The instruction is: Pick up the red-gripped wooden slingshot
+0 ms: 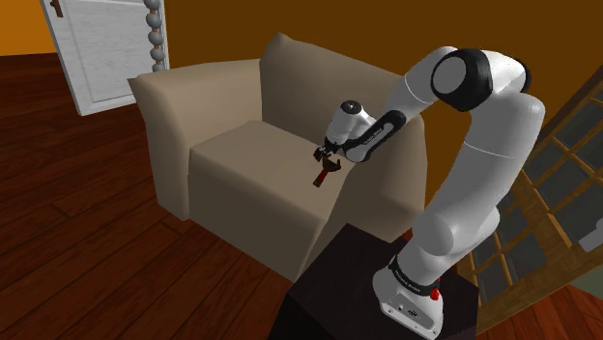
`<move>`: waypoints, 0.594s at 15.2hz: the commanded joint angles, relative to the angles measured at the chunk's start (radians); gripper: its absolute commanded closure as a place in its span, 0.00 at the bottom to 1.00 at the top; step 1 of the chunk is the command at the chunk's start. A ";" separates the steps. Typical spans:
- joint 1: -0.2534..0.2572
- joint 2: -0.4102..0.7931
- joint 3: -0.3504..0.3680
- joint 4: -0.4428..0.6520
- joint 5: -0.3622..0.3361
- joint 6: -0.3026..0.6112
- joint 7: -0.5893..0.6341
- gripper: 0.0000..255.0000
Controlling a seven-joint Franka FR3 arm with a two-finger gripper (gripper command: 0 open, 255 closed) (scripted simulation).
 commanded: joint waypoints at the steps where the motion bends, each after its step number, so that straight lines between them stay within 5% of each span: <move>1: 0.011 0.081 -0.044 0.065 -0.068 0.032 0.075 0.00; 9: 0.059 0.330 -0.182 0.276 -0.177 0.128 0.254 0.00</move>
